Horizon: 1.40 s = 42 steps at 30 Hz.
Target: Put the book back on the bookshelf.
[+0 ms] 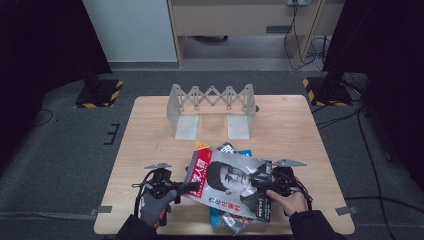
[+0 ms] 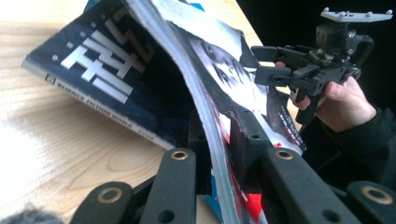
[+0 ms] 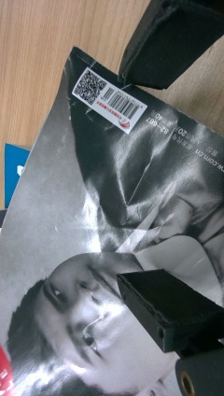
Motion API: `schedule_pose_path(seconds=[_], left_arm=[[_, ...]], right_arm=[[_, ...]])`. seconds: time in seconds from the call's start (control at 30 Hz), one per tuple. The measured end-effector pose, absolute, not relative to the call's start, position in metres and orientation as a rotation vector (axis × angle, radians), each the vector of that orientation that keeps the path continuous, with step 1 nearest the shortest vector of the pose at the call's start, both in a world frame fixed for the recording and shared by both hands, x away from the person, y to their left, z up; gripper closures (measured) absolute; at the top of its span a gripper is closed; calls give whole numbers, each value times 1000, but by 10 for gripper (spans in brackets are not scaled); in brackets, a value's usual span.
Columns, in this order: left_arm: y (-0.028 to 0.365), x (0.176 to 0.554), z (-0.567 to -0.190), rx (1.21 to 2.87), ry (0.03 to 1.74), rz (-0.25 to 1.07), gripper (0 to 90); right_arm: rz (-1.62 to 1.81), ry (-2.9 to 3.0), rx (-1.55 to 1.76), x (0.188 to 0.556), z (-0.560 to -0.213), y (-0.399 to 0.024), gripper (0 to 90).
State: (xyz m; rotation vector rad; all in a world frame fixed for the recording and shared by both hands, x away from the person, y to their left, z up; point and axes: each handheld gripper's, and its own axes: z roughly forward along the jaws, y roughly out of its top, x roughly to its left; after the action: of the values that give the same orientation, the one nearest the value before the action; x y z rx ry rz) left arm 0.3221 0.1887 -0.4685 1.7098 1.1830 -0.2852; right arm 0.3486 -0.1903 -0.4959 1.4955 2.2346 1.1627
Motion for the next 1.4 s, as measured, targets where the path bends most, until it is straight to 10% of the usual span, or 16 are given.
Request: schedule_pose_path(seconds=[1.4], left_arm=[[199,353,-361,1496,1071,-135,863]], right_arm=[[820,2036,1548,377,-510,-276,37]])
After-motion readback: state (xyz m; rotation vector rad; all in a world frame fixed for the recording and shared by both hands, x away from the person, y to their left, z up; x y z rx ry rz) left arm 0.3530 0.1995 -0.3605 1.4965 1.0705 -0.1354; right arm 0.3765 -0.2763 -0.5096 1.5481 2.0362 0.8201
